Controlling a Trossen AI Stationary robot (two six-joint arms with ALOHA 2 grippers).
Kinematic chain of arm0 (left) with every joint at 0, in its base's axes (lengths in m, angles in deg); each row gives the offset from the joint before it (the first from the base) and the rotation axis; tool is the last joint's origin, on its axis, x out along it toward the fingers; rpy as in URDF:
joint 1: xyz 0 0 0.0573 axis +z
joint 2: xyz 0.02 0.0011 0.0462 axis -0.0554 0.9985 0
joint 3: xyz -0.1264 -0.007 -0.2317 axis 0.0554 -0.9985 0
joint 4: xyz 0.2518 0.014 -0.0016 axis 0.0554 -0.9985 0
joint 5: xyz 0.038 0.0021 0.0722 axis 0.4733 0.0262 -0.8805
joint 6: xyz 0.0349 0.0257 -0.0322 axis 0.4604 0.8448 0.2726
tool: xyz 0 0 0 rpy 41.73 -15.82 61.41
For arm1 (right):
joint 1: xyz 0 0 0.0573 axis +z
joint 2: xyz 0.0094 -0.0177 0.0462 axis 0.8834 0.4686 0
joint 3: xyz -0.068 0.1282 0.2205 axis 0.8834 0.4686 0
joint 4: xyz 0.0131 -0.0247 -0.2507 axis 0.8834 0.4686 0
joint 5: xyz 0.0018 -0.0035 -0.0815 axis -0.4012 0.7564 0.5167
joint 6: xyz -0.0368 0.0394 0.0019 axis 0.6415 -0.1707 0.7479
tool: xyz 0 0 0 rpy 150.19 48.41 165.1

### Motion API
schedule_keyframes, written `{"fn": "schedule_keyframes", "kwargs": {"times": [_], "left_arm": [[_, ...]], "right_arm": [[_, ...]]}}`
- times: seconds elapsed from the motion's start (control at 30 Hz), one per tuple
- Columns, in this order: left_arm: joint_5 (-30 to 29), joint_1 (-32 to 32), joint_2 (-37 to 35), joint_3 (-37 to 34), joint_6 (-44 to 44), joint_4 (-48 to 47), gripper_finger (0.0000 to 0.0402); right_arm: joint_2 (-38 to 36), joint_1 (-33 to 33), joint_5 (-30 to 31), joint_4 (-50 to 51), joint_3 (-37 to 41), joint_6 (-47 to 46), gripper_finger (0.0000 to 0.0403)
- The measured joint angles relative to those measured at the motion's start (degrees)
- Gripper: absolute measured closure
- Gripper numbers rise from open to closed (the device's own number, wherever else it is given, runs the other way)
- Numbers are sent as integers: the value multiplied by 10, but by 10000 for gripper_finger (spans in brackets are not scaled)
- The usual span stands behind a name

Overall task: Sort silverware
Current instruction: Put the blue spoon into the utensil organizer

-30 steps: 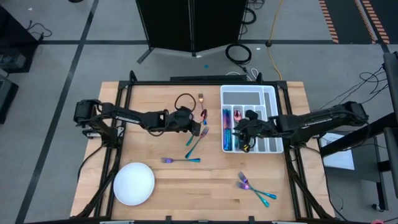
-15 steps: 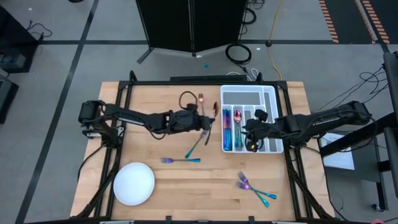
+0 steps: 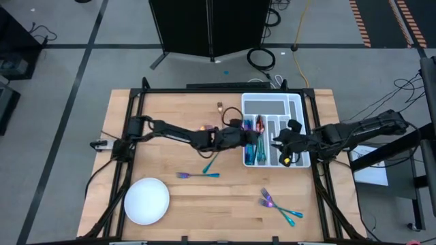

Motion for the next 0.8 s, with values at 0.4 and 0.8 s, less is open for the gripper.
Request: {"fn": "schedule_keyframes", "kwargs": {"times": [0.4, 0.8], "left_arm": [[-94, 4, 107, 111, -23, -14, 393], [-86, 4, 132, 115, -51, -66, 393]], "right_arm": [[-24, 31, 4, 8, 0, -15, 307], [-24, 33, 6, -5, 0, -14, 307]]}}
